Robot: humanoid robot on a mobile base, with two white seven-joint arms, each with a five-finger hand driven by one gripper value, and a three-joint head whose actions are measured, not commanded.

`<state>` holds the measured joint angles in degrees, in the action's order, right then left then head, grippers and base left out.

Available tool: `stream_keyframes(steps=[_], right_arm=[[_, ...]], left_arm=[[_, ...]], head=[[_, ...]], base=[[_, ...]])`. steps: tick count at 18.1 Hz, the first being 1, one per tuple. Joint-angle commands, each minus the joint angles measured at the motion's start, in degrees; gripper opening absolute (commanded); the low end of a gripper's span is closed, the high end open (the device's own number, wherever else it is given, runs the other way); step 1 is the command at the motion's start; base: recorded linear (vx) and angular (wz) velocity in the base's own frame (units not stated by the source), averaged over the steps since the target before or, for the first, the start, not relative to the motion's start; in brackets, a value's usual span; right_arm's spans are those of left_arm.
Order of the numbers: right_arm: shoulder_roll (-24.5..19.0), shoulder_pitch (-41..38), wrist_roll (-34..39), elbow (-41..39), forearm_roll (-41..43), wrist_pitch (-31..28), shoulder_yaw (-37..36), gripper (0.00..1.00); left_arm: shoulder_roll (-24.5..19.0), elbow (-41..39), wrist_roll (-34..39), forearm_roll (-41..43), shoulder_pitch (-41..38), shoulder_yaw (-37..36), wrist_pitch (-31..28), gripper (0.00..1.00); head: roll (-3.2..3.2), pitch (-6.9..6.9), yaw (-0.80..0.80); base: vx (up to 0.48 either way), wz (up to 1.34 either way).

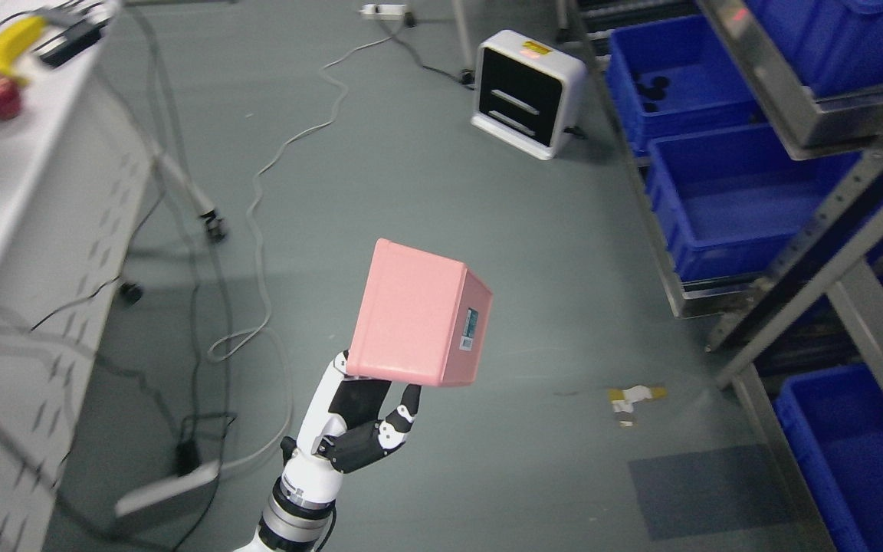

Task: Place storage box into left shelf container
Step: 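Hold the pink box raised in the left hand while turning to the shelves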

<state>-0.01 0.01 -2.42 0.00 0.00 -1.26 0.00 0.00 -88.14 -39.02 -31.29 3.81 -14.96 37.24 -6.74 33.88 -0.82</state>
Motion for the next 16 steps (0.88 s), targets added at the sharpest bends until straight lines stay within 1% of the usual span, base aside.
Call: stream_keyframes(steps=[1,3,5,8,12,14,16], right_arm=[[1.01,-0.54,-0.04,-1.00,-0.09,0.03,-0.26,1.00],[1.01,-0.54,-0.04,-1.00,-0.09,0.03,-0.26,1.00],[1.01,-0.54,-0.04,-1.00,-0.09,0.03,-0.26,1.00],[1.01,-0.54,-0.04,-1.00,-0.09,0.03,-0.26,1.00],[1.01,-0.54,-0.04,-1.00,-0.09,0.03,-0.26,1.00],[1.01,-0.54,-0.04,-1.00,-0.09,0.03,-0.26,1.00],[1.01,-0.54,-0.04,-1.00,-0.09,0.03,-0.26,1.00]], left_arm=[[-1.00,-0.37,-0.88,0.00,-1.18,-2.27,0.47,0.02],[-1.00,-0.19,-0.97,0.00,-1.26,-3.49,0.47,0.02],[-1.00,-0.10,-1.06,0.00,-1.97,-4.29,0.47,0.02],[-1.00,0.07,-1.41,0.00,-3.46,-4.47,0.47,0.02],[-1.00,0.07,-2.64,0.44,-5.22,-4.21,0.56,0.02],[-1.00,0.77,-2.64,3.67,-5.74,-2.72,0.38,0.02],[-1.00,1.21,-2.64,8.59,-6.45,1.75,-1.28,0.02]], head=[[0.00,0.00,0.00],[0.00,0.00,0.00],[0.00,0.00,0.00],[0.00,0.00,0.00],[0.00,0.00,0.00],[0.00,0.00,0.00],[0.00,0.00,0.00]], base=[[0.652,-1.10],[0.625,-1.33],[0.452,-1.33],[0.411,-1.27],[0.303,-1.05],[0.195,-1.10],[0.143,-1.14]])
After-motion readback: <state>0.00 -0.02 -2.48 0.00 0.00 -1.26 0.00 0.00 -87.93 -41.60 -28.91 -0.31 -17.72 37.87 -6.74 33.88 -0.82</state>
